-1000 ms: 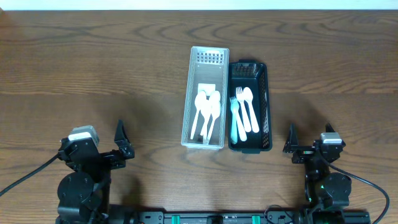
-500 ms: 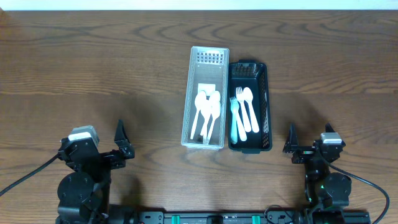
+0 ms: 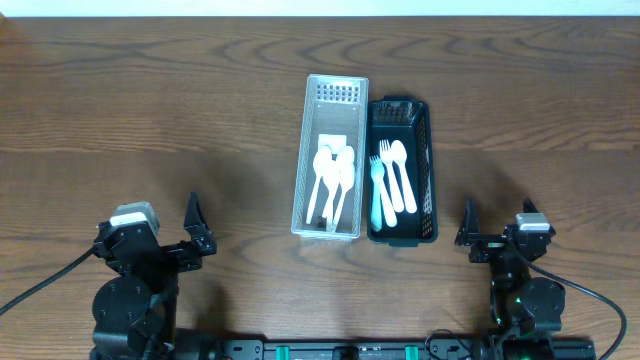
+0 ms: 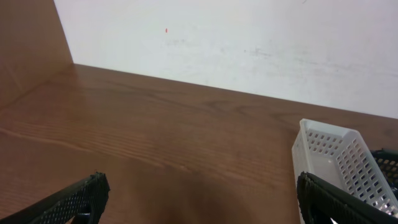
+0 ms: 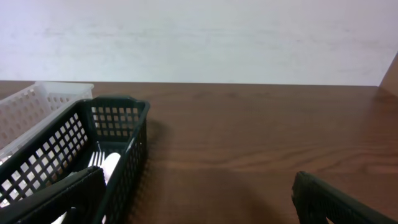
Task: Pack container
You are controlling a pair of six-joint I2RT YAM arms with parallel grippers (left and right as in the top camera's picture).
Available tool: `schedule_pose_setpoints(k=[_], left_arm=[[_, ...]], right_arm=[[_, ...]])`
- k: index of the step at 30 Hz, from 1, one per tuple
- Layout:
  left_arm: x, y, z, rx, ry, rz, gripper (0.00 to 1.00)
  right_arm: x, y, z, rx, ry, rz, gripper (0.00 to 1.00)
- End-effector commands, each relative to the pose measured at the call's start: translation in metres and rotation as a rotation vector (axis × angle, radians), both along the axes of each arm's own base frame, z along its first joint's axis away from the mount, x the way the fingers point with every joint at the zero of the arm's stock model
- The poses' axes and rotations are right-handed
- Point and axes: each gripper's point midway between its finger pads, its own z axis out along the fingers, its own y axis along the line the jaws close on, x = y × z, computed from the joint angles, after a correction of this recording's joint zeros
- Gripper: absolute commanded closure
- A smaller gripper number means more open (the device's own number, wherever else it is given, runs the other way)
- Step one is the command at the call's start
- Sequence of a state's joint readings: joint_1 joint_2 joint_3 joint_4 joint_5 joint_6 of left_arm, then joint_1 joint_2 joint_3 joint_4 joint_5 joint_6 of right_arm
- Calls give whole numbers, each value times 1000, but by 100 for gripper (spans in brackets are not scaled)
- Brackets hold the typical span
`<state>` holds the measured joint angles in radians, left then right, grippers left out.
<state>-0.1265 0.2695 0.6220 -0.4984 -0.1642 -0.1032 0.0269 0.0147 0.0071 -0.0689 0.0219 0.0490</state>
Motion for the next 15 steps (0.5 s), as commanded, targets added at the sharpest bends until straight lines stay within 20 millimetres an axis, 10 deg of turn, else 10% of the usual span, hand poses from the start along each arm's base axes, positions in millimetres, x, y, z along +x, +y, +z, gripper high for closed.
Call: schedule_pose_setpoints(k=[1,9,15], left_arm=[[-5,3,-5,34,25,7,2],[-39,11,-60,1,165,36,2],[-13,7,-74,9,39,14,2]], right_arm=[[0,4,0,17,-2,16,1],[0,4,0,17,-2,16,1],[0,4,0,17,-2,16,1]])
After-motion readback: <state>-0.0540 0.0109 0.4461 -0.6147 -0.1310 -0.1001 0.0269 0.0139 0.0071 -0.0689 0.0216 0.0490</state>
